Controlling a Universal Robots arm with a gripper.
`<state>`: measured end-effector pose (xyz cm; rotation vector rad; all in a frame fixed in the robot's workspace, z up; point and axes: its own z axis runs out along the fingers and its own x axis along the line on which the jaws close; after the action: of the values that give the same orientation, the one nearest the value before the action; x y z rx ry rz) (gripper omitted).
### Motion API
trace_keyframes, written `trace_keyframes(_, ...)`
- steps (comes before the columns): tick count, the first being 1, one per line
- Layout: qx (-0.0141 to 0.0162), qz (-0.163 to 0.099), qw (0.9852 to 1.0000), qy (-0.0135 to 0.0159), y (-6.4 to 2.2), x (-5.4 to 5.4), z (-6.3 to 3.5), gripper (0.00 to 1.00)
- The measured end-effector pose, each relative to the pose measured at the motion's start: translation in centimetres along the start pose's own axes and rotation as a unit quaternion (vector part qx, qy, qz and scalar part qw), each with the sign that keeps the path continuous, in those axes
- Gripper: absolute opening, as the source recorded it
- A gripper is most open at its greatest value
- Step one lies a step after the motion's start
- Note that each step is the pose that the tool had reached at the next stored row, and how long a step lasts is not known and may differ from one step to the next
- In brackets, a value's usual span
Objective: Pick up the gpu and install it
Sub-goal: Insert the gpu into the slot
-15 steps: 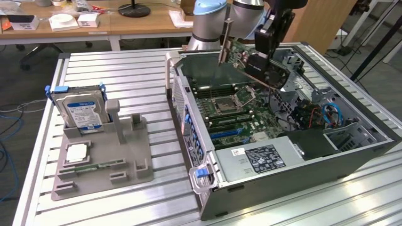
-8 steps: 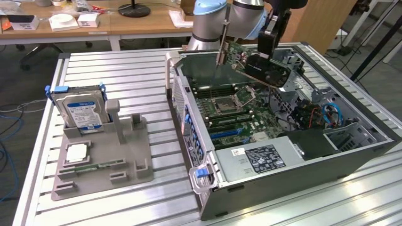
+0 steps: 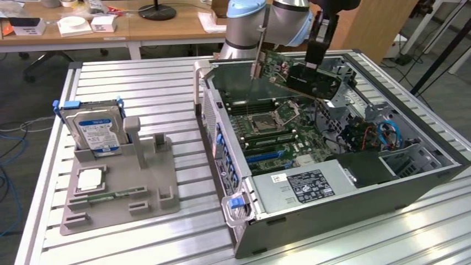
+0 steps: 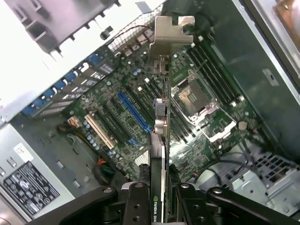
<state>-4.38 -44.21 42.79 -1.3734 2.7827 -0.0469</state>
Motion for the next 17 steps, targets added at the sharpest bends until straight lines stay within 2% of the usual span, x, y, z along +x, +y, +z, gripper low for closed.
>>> trace_keyframes(5, -0.001, -0.046, 0.999, -0.002, 0.0, 0.0, 0.0, 0.26)
trace_keyframes(9, -0.0017, -0.082, 0.9966, -0.0036, 0.0, 0.0, 0.0, 0.26)
trace_keyframes(13, -0.0025, -0.118, 0.993, -0.0052, 0.0, 0.0, 0.0, 0.26)
trace_keyframes(17, -0.0032, -0.154, 0.988, -0.0068, 0.0, 0.0, 0.0, 0.26)
